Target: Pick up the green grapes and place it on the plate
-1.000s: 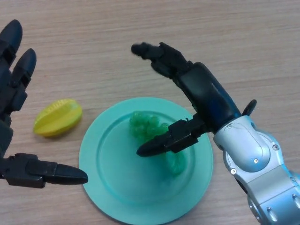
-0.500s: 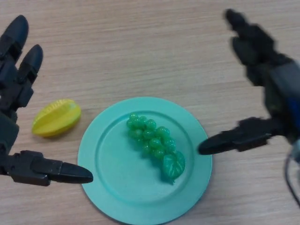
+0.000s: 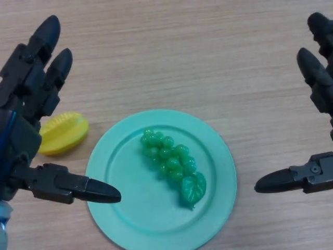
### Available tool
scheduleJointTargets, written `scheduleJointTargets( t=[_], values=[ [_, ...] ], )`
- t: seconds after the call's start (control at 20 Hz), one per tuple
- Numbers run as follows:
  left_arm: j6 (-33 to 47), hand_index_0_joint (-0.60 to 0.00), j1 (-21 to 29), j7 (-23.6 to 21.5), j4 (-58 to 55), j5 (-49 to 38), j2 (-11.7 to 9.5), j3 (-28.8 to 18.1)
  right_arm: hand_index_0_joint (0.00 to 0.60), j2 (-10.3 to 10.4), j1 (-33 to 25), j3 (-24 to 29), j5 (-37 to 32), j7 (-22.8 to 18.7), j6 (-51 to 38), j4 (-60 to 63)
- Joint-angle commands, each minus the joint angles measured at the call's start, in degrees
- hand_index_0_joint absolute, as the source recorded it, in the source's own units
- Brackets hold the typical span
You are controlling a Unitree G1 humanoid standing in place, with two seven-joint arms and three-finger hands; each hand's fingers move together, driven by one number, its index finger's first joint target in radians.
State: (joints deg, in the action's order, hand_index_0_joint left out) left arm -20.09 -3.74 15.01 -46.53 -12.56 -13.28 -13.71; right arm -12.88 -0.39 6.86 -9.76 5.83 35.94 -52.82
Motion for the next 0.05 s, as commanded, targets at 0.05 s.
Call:
scheduleJointTargets(
  t=[0.05],
  values=[
    [4.7,0.0,1.1,-2.1,-3.8,0.9,-1.3,-1.0,0.0,-1.9,-1.1,2.6,-1.3,0.1,-9.0,-2.4]
  ],
)
